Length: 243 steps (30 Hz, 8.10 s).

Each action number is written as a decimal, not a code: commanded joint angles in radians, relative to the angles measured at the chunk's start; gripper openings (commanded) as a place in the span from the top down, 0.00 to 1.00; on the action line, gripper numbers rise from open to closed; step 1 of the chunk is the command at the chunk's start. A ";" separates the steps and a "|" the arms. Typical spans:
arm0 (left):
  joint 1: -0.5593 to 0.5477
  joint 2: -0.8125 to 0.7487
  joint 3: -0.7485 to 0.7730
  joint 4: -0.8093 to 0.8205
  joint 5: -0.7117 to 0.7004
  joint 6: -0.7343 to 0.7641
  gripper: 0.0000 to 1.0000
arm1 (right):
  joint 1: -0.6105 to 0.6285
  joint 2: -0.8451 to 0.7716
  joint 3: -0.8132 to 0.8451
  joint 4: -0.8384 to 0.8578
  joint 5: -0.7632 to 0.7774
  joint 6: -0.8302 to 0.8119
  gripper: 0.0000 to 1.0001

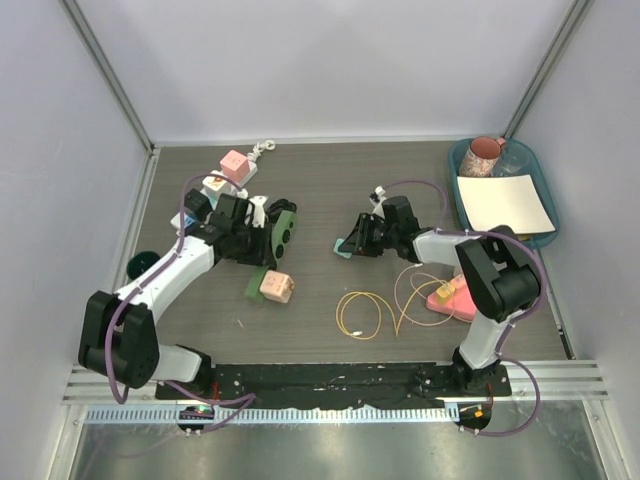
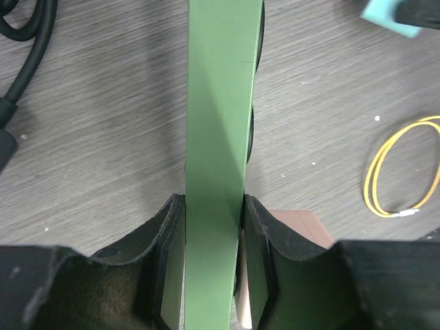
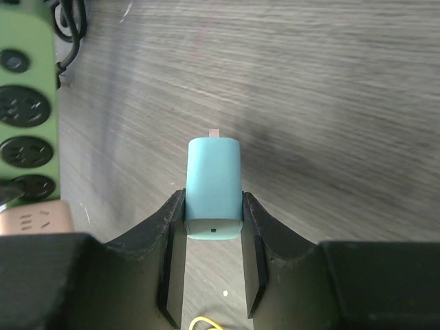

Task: Pull the plug off the socket

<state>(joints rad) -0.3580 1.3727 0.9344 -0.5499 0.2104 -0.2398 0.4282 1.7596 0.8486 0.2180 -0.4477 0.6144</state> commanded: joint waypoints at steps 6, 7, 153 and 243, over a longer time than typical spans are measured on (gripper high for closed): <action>-0.006 -0.087 0.012 0.116 0.129 -0.050 1.00 | -0.051 0.049 0.107 -0.034 -0.013 -0.045 0.52; -0.006 -0.089 0.012 0.119 0.136 -0.056 1.00 | -0.055 0.055 0.127 -0.046 -0.003 -0.053 0.50; -0.107 0.091 0.049 -0.097 -0.414 0.050 1.00 | 0.733 -0.333 0.118 -0.124 0.445 -0.709 0.99; -0.151 0.088 0.018 0.120 0.193 -0.036 1.00 | 0.299 -0.217 -0.252 0.401 0.750 -0.499 0.43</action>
<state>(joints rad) -0.4973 1.4513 0.9684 -0.5674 0.2222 -0.2325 0.7429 1.6054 0.6174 0.5163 0.3325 0.1059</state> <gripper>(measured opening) 0.379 0.637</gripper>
